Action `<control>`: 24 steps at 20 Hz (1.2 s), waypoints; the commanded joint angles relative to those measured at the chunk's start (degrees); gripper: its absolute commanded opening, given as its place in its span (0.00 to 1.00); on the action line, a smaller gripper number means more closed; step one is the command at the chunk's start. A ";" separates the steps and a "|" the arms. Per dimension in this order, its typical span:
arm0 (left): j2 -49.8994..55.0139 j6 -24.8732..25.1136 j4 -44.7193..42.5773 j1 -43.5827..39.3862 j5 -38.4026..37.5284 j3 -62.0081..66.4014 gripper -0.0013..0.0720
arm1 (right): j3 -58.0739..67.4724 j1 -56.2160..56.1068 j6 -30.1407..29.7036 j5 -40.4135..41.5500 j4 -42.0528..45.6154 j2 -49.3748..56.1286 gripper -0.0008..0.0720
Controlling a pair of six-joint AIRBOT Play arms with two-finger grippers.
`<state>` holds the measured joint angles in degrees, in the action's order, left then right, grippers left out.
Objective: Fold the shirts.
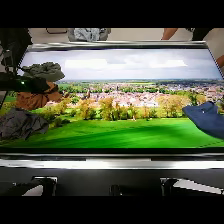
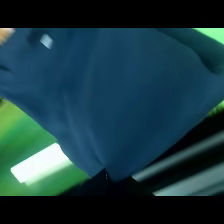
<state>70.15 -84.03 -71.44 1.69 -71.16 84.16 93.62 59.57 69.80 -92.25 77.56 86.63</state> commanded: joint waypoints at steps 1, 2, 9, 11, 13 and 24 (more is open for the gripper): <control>0.00 -0.02 1.75 0.00 -0.22 -0.02 0.05 | -12.02 0.92 3.48 -1.62 7.98 -1.66 0.07; 0.00 -0.04 2.05 0.00 -0.50 -0.02 0.05 | -16.33 0.94 3.45 -0.17 8.55 -2.86 0.07; 0.00 -0.02 2.08 0.00 -1.49 -0.02 0.05 | -28.65 0.92 2.58 4.79 14.10 -6.82 0.07; 0.02 -0.02 2.08 0.00 -1.51 -0.02 0.05 | -29.38 0.92 3.17 4.98 13.20 -6.84 0.07; 0.02 0.00 2.05 0.00 -1.49 -0.02 0.05 | -30.32 0.92 3.13 5.31 12.68 -6.86 0.09; 0.57 1.40 -0.15 -1.18 7.69 15.17 0.05 | 12.28 -6.19 -12.35 27.78 -28.96 -6.86 0.61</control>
<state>70.04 -82.91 -69.43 1.37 -69.10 93.69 95.20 58.02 67.11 -74.94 71.11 79.81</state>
